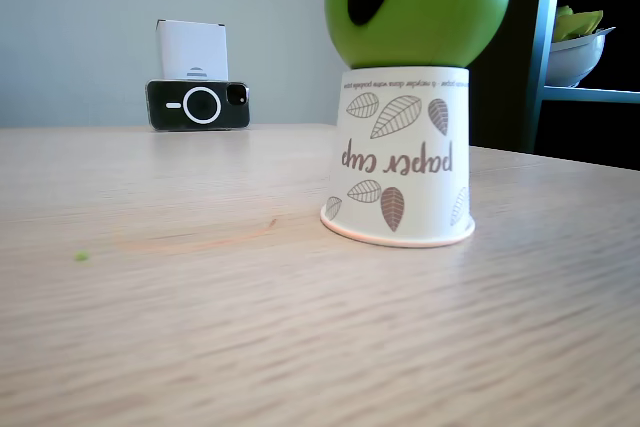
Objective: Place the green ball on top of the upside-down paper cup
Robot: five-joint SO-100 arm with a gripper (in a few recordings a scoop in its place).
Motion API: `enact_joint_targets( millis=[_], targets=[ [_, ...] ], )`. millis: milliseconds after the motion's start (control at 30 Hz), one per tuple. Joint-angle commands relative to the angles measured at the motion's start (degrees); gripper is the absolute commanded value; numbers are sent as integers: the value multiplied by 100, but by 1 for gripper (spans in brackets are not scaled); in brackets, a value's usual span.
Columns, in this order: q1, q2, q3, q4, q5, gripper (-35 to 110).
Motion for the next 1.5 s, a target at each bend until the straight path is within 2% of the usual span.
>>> enact_joint_targets(
  millis=[0,733,1467],
  targets=[
    [-79,211,62,-62,97,23],
    [-299,545,62,-149,97,40],
    [-475,1318,-457,-272,185,43]
  ],
)
